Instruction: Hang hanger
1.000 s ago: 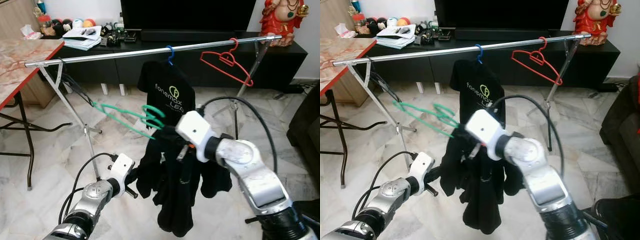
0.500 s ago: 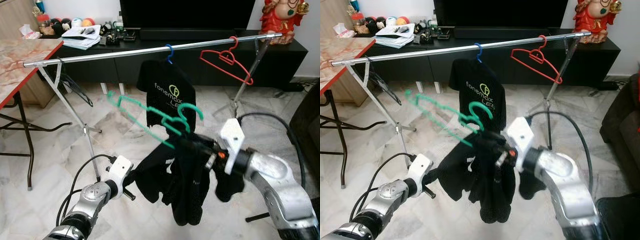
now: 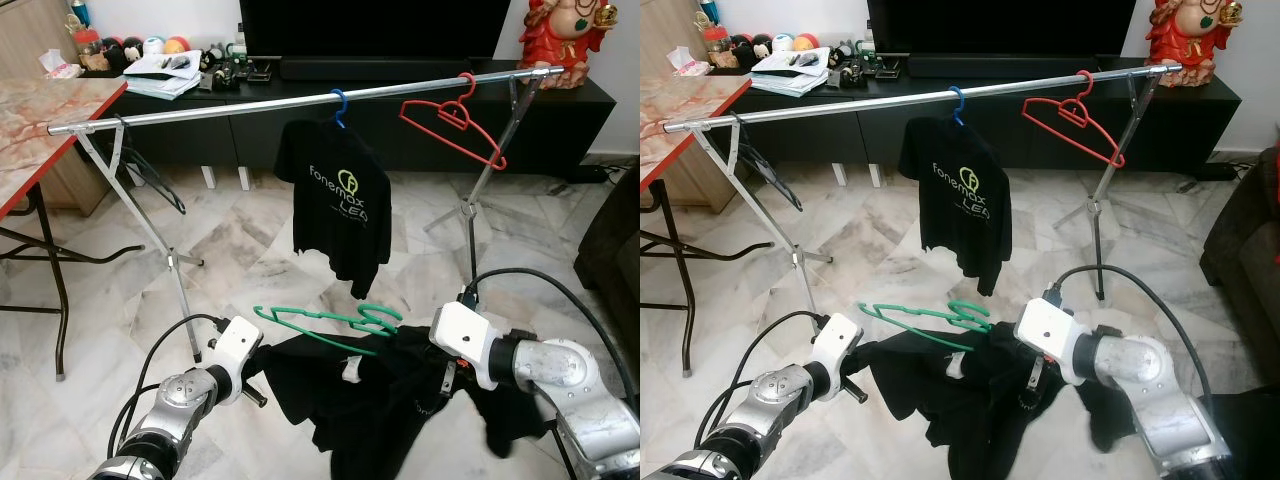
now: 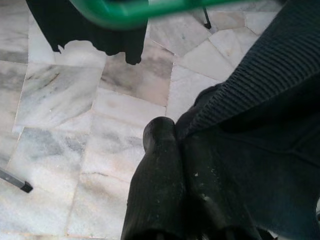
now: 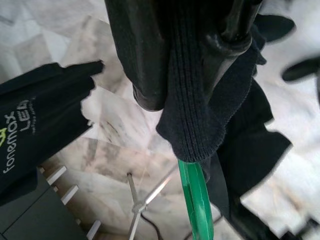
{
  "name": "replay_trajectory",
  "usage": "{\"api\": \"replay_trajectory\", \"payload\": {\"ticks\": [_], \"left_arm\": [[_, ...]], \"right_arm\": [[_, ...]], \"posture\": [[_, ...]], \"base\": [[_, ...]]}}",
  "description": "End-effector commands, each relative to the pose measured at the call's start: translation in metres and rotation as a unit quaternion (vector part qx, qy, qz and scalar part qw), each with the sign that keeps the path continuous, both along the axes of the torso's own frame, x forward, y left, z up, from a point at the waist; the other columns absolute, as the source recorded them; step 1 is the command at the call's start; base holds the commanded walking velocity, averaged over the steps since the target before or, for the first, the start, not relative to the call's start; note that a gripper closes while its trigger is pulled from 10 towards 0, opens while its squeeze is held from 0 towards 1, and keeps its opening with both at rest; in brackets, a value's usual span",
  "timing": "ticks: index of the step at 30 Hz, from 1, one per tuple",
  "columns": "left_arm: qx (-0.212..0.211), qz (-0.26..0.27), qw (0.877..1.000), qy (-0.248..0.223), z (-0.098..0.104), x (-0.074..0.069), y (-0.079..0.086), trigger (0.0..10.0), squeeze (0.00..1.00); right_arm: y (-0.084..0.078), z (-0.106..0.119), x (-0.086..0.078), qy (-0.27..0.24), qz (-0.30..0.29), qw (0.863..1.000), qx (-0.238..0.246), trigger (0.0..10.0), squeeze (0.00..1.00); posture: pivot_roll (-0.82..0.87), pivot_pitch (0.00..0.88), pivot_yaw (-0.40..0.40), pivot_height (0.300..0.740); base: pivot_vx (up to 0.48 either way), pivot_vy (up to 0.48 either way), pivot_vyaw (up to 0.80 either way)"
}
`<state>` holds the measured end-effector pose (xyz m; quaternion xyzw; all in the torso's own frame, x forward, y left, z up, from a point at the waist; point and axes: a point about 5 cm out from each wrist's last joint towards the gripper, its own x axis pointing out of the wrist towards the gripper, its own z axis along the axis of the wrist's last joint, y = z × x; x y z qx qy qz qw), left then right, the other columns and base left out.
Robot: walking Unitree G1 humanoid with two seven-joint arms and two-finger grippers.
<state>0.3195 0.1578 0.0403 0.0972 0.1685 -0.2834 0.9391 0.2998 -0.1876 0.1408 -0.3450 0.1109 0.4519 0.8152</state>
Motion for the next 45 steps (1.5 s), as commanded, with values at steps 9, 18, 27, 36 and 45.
{"api": "replay_trajectory", "payload": {"ticks": [9,18,27,36,45], "left_arm": [[0.015,0.006,1.0,0.014,-0.006,-0.006,0.011,0.0,0.0],[0.015,0.005,1.0,0.017,-0.007,-0.006,0.011,0.0,0.0],[0.017,0.006,1.0,0.02,-0.009,-0.007,0.011,0.0,0.0],[0.018,0.007,1.0,0.022,-0.009,-0.008,0.012,0.0,0.0],[0.02,0.0,1.0,0.021,-0.009,-0.008,0.012,0.0,0.0]], "right_arm": [[0.001,0.005,-0.008,0.03,0.034,0.994,0.104,0.0,0.0],[-0.004,-0.007,-0.025,0.109,0.082,0.986,0.098,0.0,0.0],[-0.028,-0.019,-0.011,0.066,0.029,0.995,-0.069,0.0,0.0],[-0.031,-0.014,0.001,0.015,0.003,0.996,-0.086,0.0,0.0],[-0.036,-0.023,0.0,0.018,0.013,0.993,-0.112,0.0,0.0]], "posture": [[-0.02,0.115,0.054,0.74],[-0.02,0.124,0.052,0.74],[-0.02,0.13,0.05,0.74],[-0.02,0.131,0.048,0.74],[-0.02,0.133,0.05,0.74]], "base": [[0.0,0.0,0.0],[0.0,0.0,0.0],[0.0,0.0,0.0],[0.0,0.0,0.0],[0.0,0.0,0.0]]}}
